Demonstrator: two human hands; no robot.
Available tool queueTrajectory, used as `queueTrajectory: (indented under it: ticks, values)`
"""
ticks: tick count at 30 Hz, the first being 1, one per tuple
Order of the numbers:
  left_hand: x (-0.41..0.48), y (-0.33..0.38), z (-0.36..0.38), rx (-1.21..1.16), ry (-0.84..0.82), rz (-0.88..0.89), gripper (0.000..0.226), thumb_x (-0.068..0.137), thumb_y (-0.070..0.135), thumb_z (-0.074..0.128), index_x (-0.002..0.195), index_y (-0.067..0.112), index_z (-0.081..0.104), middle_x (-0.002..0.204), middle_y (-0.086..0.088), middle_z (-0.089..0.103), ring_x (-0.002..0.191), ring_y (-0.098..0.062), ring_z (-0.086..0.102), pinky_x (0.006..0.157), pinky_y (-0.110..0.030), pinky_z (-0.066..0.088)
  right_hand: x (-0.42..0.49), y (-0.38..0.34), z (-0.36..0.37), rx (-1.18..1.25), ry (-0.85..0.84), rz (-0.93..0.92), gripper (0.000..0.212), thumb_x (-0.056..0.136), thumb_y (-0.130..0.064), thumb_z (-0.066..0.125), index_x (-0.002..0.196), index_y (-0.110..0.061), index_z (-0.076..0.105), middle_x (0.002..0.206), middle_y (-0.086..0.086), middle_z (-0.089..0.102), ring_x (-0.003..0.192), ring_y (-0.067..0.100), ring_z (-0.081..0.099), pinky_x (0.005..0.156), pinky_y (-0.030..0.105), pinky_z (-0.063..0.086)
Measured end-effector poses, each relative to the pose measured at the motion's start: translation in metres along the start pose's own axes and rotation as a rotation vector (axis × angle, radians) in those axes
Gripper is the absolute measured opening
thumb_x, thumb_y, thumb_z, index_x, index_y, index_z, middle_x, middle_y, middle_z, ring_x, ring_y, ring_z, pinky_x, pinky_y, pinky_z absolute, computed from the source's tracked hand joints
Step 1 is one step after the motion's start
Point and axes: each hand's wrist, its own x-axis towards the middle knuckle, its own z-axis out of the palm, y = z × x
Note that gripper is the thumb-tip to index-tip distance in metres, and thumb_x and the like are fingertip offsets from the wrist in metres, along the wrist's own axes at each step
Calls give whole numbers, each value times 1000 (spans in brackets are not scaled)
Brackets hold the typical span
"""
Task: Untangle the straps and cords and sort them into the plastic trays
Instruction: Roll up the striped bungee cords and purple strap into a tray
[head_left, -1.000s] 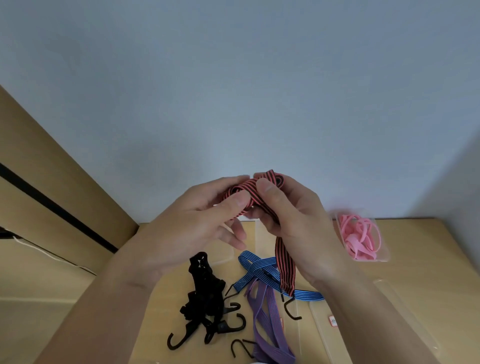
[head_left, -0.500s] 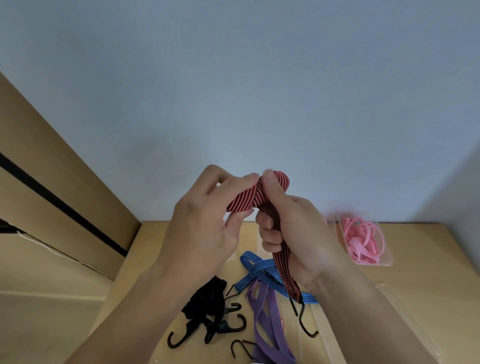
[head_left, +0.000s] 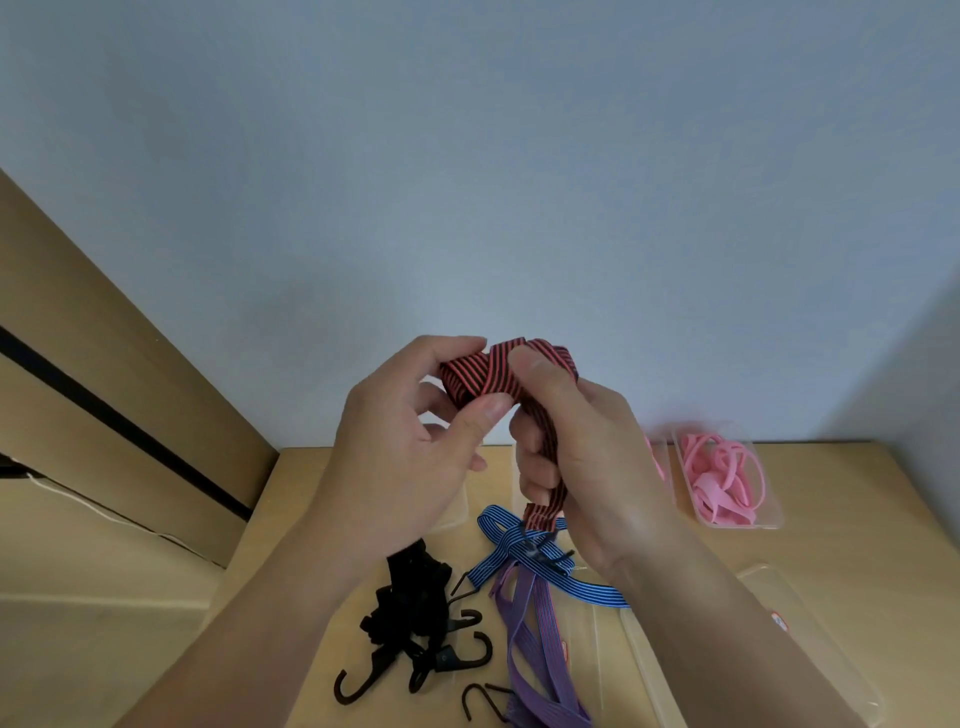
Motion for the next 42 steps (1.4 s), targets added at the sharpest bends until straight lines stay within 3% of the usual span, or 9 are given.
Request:
queueTrajectory:
  ticks: [4, 6, 11, 15, 22, 25, 28, 34, 42]
  values:
    - [1, -15, 6, 400, 160, 480, 38, 88, 14, 76, 123, 14, 63, 108, -3, 62, 71, -15, 63, 59, -31, 59, 4, -7, -2, 93, 14, 49, 38, 88, -48, 66, 90, -11, 57, 60, 1, 41, 46, 13, 28, 41, 25, 27]
    - [1, -19, 6, 368, 191, 519, 39, 85, 12, 78, 122, 11, 66, 111, -6, 63, 76, -14, 63, 63, -29, 60, 5, -7, -3, 86, -5, 23, 39, 88, -49, 67, 87, -11, 57, 60, 0, 40, 46, 13, 28, 41, 25, 28]
    - [3, 3, 6, -239, -1, -4, 33, 87, 27, 73, 119, 20, 68, 96, -2, 71, 77, -24, 71, 69, -40, 63, 7, 0, -2, 93, 2, -62, 38, 86, -50, 63, 72, -16, 55, 57, -1, 39, 44, 13, 28, 43, 27, 27]
    - [11, 9, 1, -400, -106, -265, 44, 83, 41, 71, 110, 6, 69, 92, -12, 70, 64, -24, 66, 58, -34, 59, 7, 5, -2, 40, -6, -173, 36, 83, -52, 61, 62, -22, 59, 57, 4, 36, 46, 16, 28, 45, 29, 29]
    - [12, 1, 8, 13, 29, 106, 19, 93, 26, 71, 110, 18, 69, 89, 3, 69, 67, -18, 70, 56, -38, 62, 8, 2, -7, 5, 28, -66, 51, 81, -63, 53, 67, -16, 65, 56, 3, 47, 46, 15, 43, 55, 30, 43]
    - [12, -10, 13, 417, 86, 486, 29, 92, 15, 72, 120, 9, 69, 104, -3, 64, 84, -16, 66, 61, -36, 61, 8, -6, -9, 60, 19, 36, 54, 80, -67, 58, 78, -13, 66, 60, 4, 47, 48, 14, 42, 47, 29, 46]
    - [12, -14, 17, 474, 74, 583, 36, 88, 5, 74, 123, 9, 68, 114, -6, 62, 95, -16, 64, 69, -36, 60, 11, -11, -13, 26, 10, 41, 37, 91, -50, 64, 76, -15, 60, 61, 3, 48, 48, 15, 44, 41, 25, 37]
    - [23, 6, 7, -316, -321, -250, 50, 83, 45, 71, 123, 16, 64, 95, -13, 63, 64, -25, 61, 57, -32, 51, 14, -3, -17, -51, -44, -89, 34, 98, -39, 57, 76, -13, 61, 60, 5, 51, 49, 17, 45, 39, 26, 32]
    - [28, -2, 18, -212, -187, -190, 30, 91, 29, 66, 116, 12, 70, 77, -3, 70, 61, -18, 66, 57, -28, 53, 24, 0, -21, -433, -79, -142, 56, 97, -57, 36, 86, -8, 60, 59, -1, 62, 45, 15, 59, 46, 22, 46]
